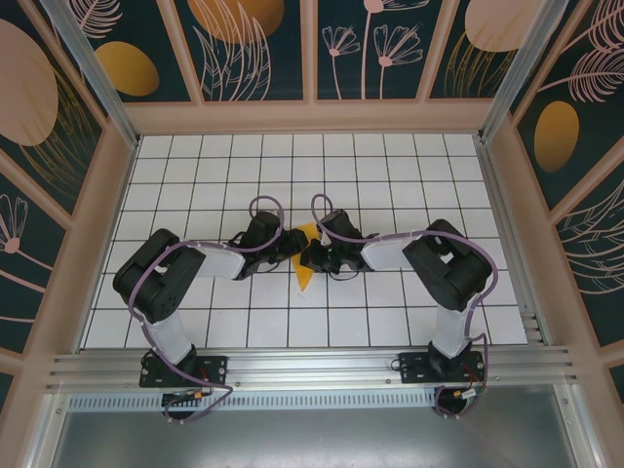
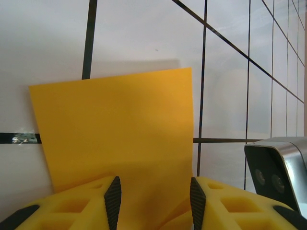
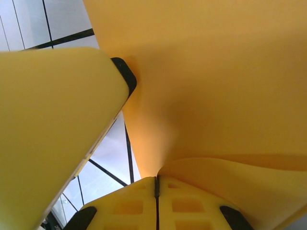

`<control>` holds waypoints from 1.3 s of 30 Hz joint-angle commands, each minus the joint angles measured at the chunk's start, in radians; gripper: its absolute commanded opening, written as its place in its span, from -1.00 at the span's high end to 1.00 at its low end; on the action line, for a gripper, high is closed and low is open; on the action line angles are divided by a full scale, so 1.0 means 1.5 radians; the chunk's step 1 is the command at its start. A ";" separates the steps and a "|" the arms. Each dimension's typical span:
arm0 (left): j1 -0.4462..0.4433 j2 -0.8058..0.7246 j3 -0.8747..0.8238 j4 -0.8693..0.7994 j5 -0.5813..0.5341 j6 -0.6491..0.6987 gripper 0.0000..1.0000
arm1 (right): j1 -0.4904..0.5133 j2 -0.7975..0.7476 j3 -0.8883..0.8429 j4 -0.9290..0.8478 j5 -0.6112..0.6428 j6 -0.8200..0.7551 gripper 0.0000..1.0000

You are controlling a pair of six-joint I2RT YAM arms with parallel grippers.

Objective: Fold a paper plane with a square sheet of paper (pick it up from the middle)

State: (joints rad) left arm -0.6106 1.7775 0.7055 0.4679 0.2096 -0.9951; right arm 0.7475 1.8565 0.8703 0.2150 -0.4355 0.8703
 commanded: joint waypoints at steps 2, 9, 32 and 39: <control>0.001 0.004 0.006 -0.025 0.007 0.016 0.09 | -0.003 0.016 0.016 0.012 0.009 -0.012 0.82; 0.001 0.000 0.005 -0.024 0.006 0.014 0.10 | -0.004 0.017 0.014 0.009 0.012 -0.014 0.82; 0.031 -0.217 -0.131 -0.046 -0.111 -0.056 -0.04 | 0.002 0.020 -0.003 -0.010 0.031 -0.018 0.22; 0.031 -0.222 -0.140 -0.045 -0.094 -0.051 0.04 | 0.002 0.014 -0.015 -0.007 0.038 -0.014 0.23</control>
State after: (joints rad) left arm -0.5682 1.4586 0.5007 0.4065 0.0631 -1.0687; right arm 0.7509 1.8633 0.8810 0.2588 -0.4507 0.8696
